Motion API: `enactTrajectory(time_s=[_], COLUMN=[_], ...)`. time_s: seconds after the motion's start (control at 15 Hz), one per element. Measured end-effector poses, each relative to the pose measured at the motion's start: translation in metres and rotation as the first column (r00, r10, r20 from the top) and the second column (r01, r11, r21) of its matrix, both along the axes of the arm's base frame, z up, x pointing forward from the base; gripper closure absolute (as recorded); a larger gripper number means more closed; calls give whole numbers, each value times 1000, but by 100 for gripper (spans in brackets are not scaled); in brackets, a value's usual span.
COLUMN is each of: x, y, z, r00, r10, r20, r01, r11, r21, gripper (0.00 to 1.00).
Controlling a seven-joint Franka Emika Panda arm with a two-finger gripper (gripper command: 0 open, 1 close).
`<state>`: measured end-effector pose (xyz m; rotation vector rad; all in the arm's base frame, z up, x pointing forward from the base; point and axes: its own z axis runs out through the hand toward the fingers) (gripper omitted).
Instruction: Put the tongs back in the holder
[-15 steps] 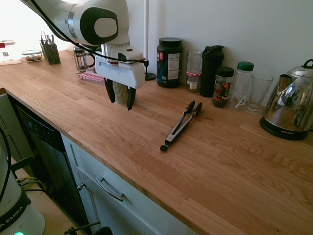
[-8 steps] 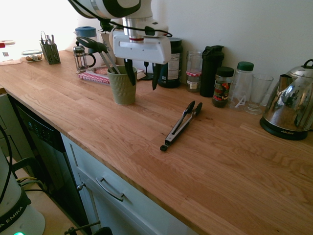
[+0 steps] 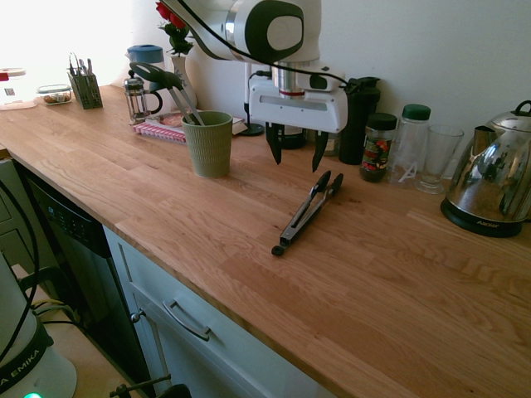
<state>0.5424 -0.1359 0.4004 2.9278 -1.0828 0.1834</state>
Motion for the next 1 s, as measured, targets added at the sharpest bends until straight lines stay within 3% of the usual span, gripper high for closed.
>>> enactTrajectory(time_s=[0.4, 0.47, 1.0], x=[12, 12, 16], y=[-12, -14, -23], z=[-42, -47, -55], r00=[999, 999, 999], r10=[-1, -4, -20], r20=[-36, -39, -37], r01=[1, 5, 20], r11=[1000, 1000, 1000], r21=[1, 2, 7], gripper=[0, 100, 100])
